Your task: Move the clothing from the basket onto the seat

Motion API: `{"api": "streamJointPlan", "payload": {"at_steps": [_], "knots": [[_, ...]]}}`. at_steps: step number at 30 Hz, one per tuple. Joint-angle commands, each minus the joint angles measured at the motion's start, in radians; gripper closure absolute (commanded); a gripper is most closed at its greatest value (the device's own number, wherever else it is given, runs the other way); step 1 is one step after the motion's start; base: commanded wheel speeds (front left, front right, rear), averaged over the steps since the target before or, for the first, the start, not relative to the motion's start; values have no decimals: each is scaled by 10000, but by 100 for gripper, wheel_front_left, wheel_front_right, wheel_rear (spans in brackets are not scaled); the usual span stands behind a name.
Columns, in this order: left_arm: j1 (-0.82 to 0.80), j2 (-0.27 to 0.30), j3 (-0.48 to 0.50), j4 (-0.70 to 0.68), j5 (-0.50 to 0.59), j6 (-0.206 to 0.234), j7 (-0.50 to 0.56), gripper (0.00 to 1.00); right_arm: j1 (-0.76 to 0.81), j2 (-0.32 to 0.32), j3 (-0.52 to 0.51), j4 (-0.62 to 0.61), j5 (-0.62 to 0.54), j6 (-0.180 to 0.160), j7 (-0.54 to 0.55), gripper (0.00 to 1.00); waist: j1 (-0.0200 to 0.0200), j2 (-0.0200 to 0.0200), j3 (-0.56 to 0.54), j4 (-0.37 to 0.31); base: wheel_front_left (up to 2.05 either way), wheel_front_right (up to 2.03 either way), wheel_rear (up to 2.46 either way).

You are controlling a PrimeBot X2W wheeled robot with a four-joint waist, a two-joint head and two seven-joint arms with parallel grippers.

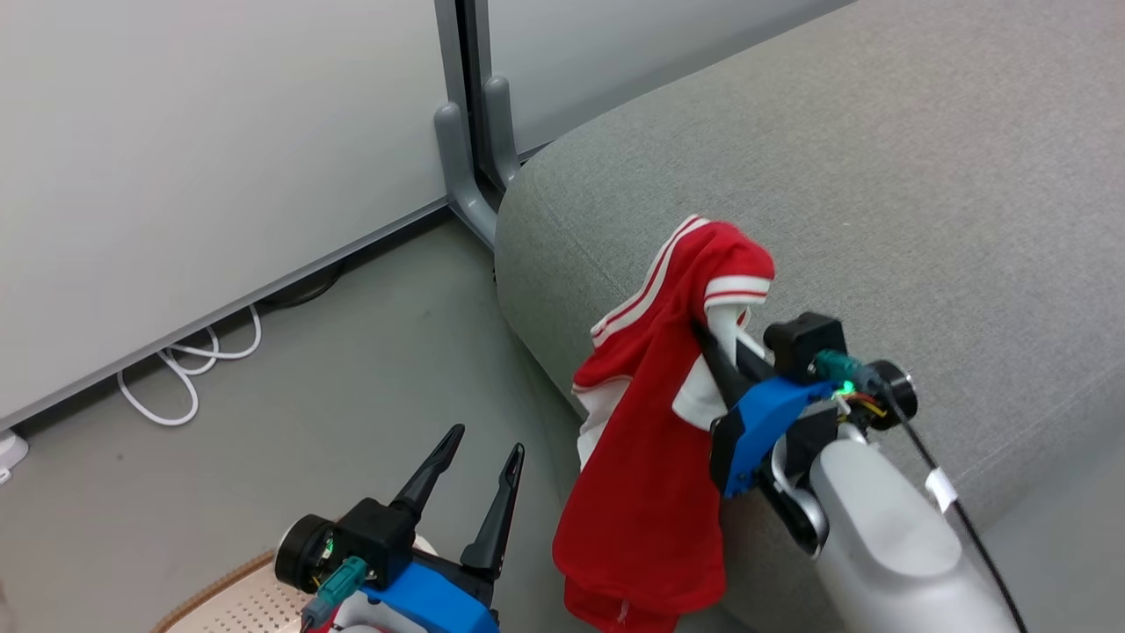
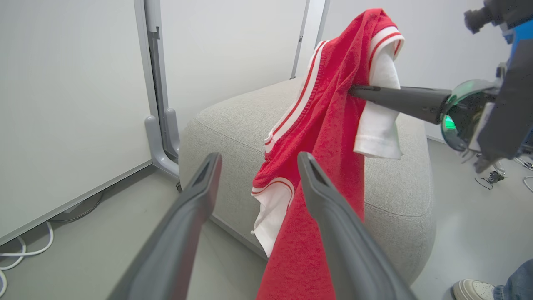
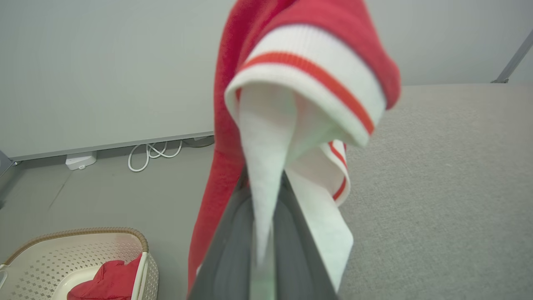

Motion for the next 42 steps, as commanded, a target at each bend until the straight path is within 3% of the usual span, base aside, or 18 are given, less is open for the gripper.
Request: {"api": "streamJointPlan", "payload": {"at_steps": [1,4,8,17,23,27,32,42], "knots": [[-181,69,24,-26,56,-41,-34,0,-456,5,-211,-9,12,-6,77,100,0,0,245,158,0,0,0],[-373,182,-36,-41,138,-44,-34,0,-1292,0,-1015,61,-325,-6,318,100,0,0,688,363,0,0,0],[-940,354,-282,-107,223,-42,-35,0,-2804,-626,-2359,-65,-1278,-8,354,100,0,0,1536,740,0,0,0],[-2571,981,-1052,-664,294,-43,-34,0,-5769,-3182,-4627,-1007,-2764,-8,743,100,0,0,3912,1710,0,0,0],[-3816,1365,-1702,-955,365,-44,-34,0,-6319,-4498,-6300,-1349,-2977,-8,522,100,0,0,5319,2304,0,0,0],[-4279,1519,-1900,-1084,373,-44,-34,0,-5922,-4496,-7085,-1080,-2917,-8,479,100,0,0,5816,2485,0,0,0],[-4699,1762,-1941,-1247,390,-31,-33,0,-5170,-3855,-8411,-40,-2870,-8,100,100,0,0,6389,2601,0,0,0],[-4423,1773,-1885,-1109,231,52,-34,0,-4450,-3132,-9489,1416,-3587,-8,-638,100,0,0,6127,2648,0,0,0]]}}
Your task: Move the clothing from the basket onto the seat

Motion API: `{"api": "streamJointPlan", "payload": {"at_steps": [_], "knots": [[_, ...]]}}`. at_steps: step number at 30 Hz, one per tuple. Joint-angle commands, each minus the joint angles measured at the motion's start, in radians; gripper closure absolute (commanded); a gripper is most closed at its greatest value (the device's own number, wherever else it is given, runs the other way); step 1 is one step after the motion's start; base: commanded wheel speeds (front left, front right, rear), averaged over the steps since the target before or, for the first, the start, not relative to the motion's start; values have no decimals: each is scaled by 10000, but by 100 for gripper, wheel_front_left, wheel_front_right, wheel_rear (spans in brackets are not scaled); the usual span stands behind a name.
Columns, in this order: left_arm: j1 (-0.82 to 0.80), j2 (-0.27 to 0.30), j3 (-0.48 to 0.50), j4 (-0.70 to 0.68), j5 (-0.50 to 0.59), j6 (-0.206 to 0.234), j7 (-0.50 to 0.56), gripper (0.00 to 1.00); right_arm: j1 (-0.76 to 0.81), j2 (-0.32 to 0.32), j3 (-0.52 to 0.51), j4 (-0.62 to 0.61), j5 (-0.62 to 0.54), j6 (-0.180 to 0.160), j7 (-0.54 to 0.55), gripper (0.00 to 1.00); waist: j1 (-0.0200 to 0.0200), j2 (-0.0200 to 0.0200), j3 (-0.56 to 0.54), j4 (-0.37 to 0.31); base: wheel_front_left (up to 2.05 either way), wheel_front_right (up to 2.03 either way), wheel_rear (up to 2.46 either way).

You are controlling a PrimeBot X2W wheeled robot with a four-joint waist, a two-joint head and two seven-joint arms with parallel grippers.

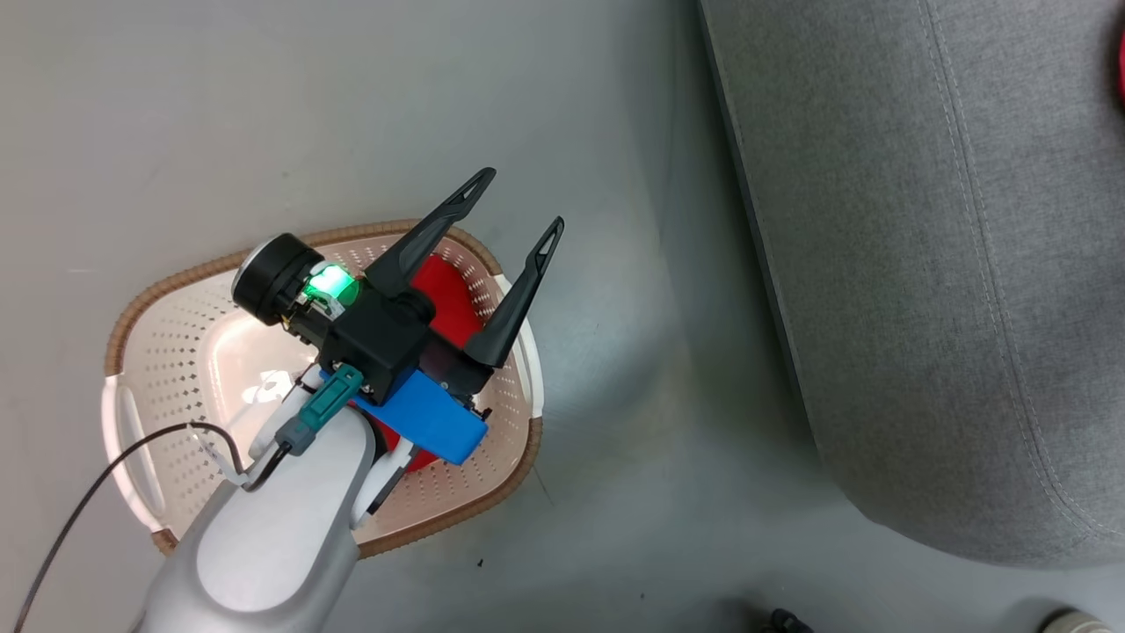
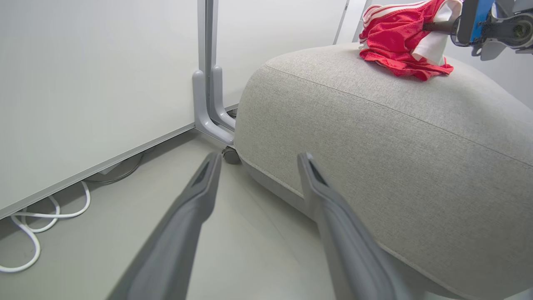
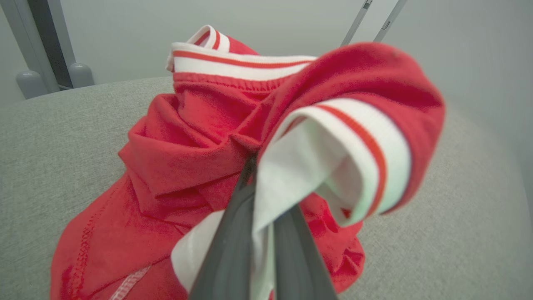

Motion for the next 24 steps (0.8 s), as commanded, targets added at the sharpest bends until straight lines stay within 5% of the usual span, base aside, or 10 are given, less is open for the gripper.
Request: {"api": "streamJointPlan", "payload": {"at_steps": [1,2,3,14,24], "knots": [[98,3,67,0,-51,60,-34,0,55,-72,-40,74,-33,-10,-71,89,-2,0,-82,36,0,0,0],[125,-20,99,-8,-67,67,-34,0,57,-157,-86,194,-117,-10,-150,57,-2,0,-159,65,0,0,0],[189,-63,114,-15,-98,75,-33,0,91,-216,-135,327,-193,-10,-218,2,-2,0,-265,97,0,0,0],[1396,-713,696,400,-558,87,-33,0,764,-700,170,1294,-984,-10,-679,0,-2,0,-2529,609,0,0,0],[3796,-1257,2027,738,-812,324,-33,0,2142,176,1381,1568,-1191,-10,-977,0,-2,0,-5359,765,0,0,0]]}}
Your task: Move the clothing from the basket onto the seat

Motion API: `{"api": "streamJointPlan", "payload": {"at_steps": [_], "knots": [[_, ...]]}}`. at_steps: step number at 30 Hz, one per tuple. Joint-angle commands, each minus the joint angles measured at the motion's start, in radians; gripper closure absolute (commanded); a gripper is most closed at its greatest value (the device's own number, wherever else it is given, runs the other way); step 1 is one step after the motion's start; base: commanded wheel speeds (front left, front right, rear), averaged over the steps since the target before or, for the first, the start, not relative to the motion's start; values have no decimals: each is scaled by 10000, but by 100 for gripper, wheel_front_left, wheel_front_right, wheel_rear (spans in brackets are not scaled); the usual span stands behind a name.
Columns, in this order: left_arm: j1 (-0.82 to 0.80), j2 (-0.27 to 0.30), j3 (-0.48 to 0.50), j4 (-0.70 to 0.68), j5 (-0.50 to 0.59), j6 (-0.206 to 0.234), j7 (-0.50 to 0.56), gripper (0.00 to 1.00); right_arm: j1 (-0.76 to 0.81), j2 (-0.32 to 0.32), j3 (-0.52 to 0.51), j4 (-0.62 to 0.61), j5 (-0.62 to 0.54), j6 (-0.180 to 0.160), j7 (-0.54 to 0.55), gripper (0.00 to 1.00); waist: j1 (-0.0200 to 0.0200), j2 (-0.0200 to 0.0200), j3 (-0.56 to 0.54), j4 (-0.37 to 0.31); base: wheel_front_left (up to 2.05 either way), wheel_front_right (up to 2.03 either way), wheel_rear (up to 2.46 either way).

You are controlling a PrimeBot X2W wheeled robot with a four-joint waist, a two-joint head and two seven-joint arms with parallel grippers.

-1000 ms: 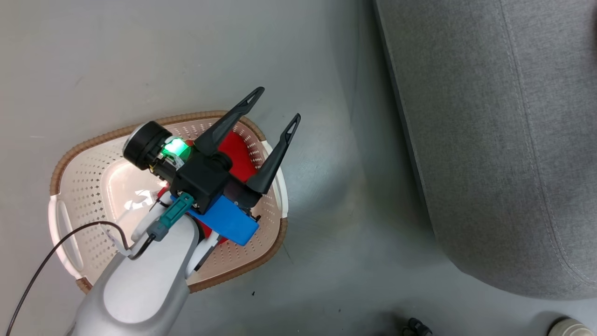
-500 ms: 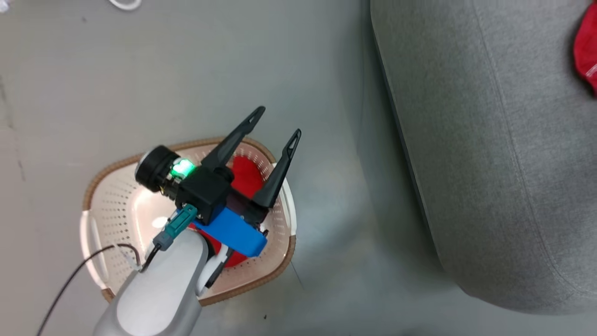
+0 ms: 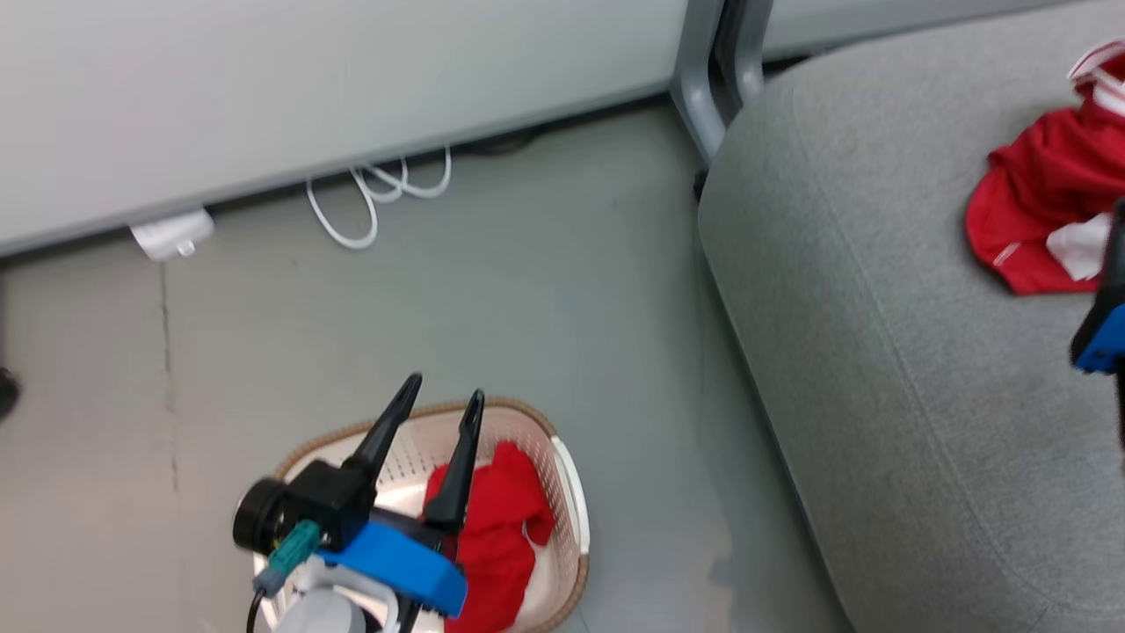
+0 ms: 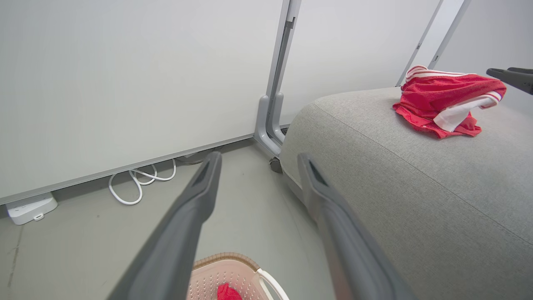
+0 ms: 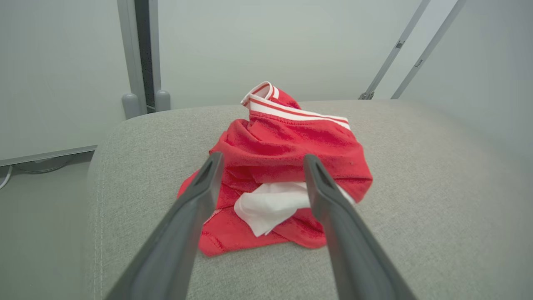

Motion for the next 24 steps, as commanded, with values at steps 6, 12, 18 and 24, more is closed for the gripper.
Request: {"api": "streamJointPlan", "payload": {"at_steps": [6,12,18,24], "knots": [[1107,-176,629,-70,88,129,-35,0,1271,873,1047,-763,386,-10,-177,0,4,1,-1829,489,0,0,0],[1703,-301,1271,-135,146,246,-33,0,3043,1817,2124,-2786,1005,-10,-215,0,4,1,-2343,917,0,0,0],[2048,-362,1936,-171,174,401,-34,0,5131,2387,3155,-5483,1576,-10,252,0,4,1,-2549,1244,0,0,0],[2279,-380,2438,-197,368,384,-34,0,6935,2777,3864,-8009,2259,-10,1178,0,4,1,-2574,1384,0,0,0]]}}
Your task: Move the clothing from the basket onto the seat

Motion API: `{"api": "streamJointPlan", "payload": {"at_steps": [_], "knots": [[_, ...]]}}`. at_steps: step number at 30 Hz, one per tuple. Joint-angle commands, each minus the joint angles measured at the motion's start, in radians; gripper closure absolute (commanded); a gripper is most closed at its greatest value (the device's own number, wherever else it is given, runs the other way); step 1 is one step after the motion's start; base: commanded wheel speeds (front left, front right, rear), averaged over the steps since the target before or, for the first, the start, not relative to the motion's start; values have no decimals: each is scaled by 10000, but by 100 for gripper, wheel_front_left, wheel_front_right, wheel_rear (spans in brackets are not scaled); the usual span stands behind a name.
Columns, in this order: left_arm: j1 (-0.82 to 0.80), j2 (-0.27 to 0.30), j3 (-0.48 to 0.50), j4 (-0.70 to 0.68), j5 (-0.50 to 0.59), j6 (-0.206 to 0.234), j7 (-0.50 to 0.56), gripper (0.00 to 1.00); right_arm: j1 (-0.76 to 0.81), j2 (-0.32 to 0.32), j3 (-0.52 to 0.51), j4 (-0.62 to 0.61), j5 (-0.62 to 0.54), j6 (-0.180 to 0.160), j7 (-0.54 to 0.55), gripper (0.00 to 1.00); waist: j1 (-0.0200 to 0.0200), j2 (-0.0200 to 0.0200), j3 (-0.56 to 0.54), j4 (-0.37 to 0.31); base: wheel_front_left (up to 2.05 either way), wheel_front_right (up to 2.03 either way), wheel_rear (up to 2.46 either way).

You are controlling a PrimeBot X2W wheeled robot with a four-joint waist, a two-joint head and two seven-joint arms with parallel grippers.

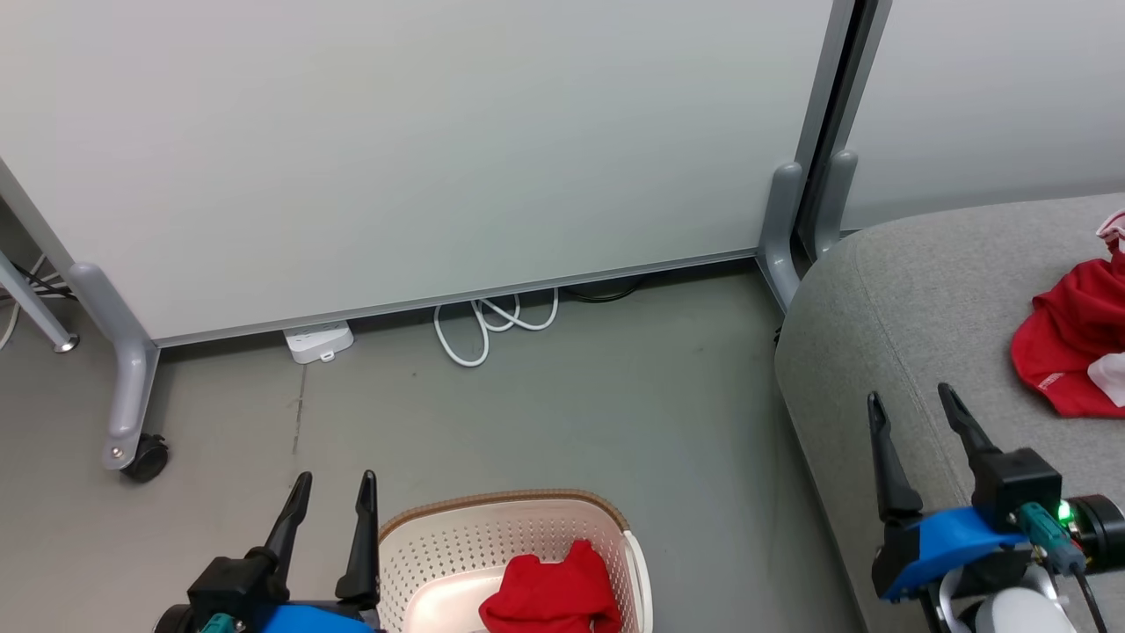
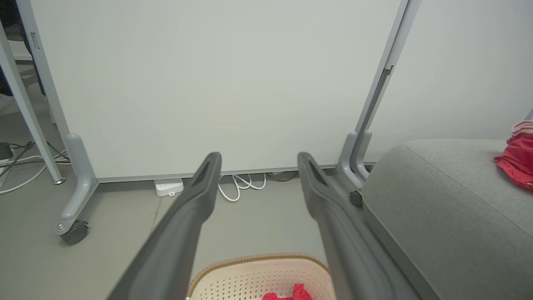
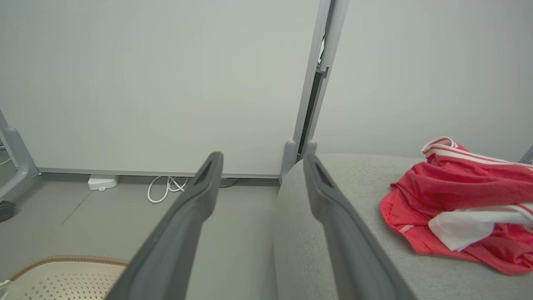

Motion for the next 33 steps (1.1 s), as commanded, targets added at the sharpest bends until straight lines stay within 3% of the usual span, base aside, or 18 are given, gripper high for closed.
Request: {"api": "streamJointPlan", "payload": {"at_steps": [1,10,25,33], "knots": [[146,33,121,-39,77,-19,-34,0,298,58,73,-365,53,-10,127,0,1,1,14,22,0,0,0],[29,-10,455,-55,185,-153,-34,0,1512,148,478,-2048,651,-10,884,0,1,1,183,197,0,0,0],[4,-39,492,-9,240,-240,-34,0,1549,154,666,-2401,1034,-10,1103,0,1,1,292,250,0,0,0],[-500,-40,279,-74,316,-196,-34,0,688,152,995,-2731,919,-8,1077,0,1,1,1499,33,0,0,0]]}}
